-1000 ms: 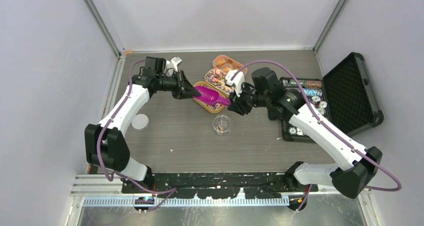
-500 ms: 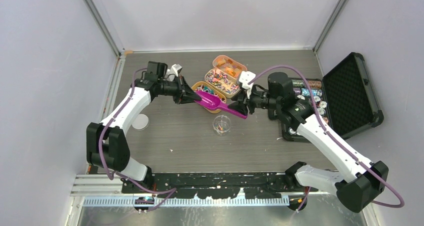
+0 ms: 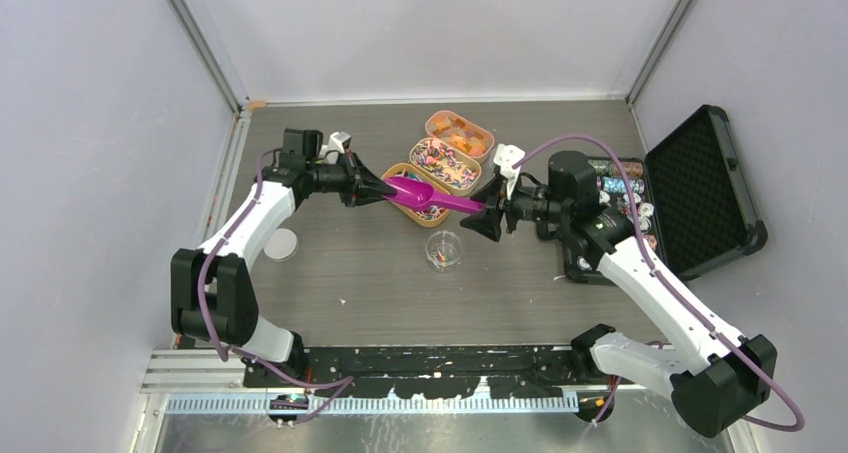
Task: Pack the candies
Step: Adjust the spatula, then scoop the fake candies from the storage box.
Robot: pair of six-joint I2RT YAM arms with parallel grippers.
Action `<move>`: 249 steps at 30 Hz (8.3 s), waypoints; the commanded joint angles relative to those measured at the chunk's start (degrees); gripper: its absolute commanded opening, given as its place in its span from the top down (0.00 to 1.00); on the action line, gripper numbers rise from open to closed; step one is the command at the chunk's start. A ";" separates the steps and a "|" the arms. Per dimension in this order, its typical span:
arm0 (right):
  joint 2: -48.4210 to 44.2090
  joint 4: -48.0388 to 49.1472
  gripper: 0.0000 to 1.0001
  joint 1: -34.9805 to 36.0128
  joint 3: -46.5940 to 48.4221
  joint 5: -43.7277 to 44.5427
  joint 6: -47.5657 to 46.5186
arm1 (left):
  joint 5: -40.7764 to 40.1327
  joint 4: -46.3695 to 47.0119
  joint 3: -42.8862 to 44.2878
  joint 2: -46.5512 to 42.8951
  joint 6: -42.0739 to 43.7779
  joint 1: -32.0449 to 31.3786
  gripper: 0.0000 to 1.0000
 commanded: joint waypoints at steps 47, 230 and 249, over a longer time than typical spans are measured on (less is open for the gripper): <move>13.68 -18.70 1.00 -0.28 20.16 23.28 -7.06 | -22.18 -18.94 26.28 11.63 23.15 2.17 0.21; 49.89 -8.70 1.00 -0.43 28.81 37.75 -18.25 | -10.07 12.55 46.88 55.08 2.17 -4.24 0.86; 50.92 0.09 1.00 -1.98 24.30 30.43 -9.19 | -9.94 12.18 46.75 55.00 2.20 -4.27 0.86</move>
